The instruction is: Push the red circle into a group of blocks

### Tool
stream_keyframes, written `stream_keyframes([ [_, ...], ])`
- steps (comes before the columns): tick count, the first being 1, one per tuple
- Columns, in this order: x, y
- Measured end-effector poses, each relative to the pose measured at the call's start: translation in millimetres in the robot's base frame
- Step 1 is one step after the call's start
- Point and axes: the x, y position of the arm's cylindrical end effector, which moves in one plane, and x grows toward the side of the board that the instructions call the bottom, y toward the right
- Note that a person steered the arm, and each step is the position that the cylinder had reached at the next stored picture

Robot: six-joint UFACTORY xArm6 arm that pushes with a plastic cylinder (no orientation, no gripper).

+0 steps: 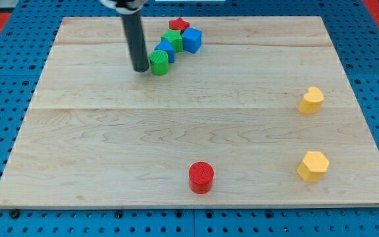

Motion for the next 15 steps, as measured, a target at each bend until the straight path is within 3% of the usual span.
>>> stream_keyframes([
  [1, 6.9, 29.2],
  [2, 43.6, 55.3],
  [4, 171.0, 111.3],
  [5, 179.9, 126.9],
  [6, 215.6, 149.6],
  [7, 251.9, 136.9],
  [8, 278.5, 57.7],
  [10, 175.3, 41.6],
  [11, 153.1, 41.6],
  [14, 227.4, 45.7],
  [15, 235.0, 15.7],
])
